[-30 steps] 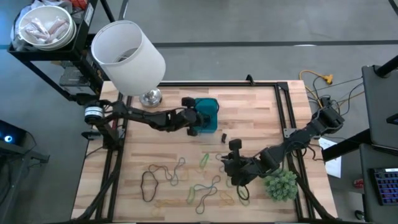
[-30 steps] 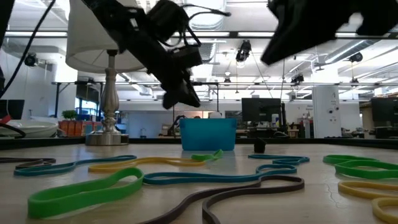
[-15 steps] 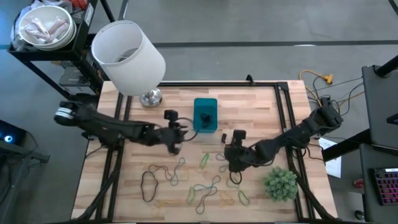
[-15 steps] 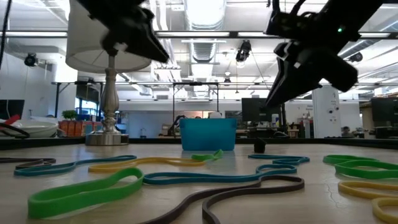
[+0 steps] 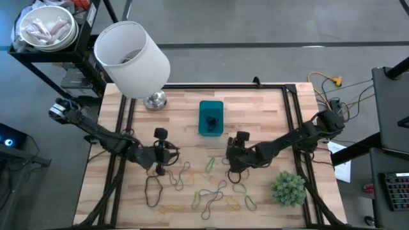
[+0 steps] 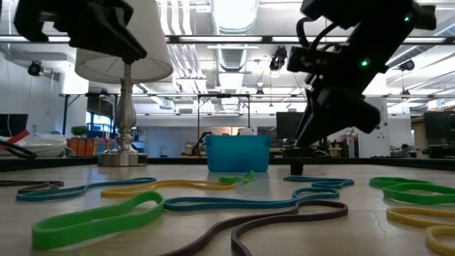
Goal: Pick and place rubber bands into bin
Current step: Put the black rubber band into the blue bin
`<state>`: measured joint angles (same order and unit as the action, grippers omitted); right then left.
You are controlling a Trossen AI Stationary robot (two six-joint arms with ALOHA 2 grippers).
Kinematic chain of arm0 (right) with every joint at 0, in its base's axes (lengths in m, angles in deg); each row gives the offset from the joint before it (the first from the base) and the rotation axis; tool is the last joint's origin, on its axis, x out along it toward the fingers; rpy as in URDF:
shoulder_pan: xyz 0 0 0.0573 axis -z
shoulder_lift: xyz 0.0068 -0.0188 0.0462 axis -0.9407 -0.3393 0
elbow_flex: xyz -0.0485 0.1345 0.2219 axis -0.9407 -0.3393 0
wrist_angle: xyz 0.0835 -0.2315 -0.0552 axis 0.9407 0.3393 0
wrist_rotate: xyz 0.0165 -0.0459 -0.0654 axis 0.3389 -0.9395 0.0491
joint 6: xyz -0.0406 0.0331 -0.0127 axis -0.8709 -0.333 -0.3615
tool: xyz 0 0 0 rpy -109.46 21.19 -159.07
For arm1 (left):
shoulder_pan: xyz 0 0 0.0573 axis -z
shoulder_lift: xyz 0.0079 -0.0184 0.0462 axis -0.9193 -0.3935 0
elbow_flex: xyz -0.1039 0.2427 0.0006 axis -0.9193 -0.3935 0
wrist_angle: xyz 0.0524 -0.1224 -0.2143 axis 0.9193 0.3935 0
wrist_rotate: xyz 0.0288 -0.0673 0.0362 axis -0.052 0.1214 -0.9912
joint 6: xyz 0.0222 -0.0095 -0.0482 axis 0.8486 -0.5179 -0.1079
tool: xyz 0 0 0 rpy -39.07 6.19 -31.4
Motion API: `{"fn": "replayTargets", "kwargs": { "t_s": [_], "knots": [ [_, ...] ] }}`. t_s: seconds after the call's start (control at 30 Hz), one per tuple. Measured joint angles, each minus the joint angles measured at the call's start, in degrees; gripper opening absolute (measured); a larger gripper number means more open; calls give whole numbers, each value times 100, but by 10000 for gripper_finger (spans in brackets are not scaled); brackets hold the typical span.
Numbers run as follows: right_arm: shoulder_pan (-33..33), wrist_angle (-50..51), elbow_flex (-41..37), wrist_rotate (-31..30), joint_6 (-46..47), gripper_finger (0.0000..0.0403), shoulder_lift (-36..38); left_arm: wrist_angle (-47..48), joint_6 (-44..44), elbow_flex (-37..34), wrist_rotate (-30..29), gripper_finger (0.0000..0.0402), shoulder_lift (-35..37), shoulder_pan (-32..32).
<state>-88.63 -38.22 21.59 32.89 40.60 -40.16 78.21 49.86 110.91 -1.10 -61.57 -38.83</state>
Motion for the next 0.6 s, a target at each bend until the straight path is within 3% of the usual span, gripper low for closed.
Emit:
{"fn": "replayTargets", "kwargs": {
  "t_s": [0.6],
  "knots": [
    [199,-51,-39,-9,682,155,-102,-166,5,-90,-240,70,2,180]
  ]
}}
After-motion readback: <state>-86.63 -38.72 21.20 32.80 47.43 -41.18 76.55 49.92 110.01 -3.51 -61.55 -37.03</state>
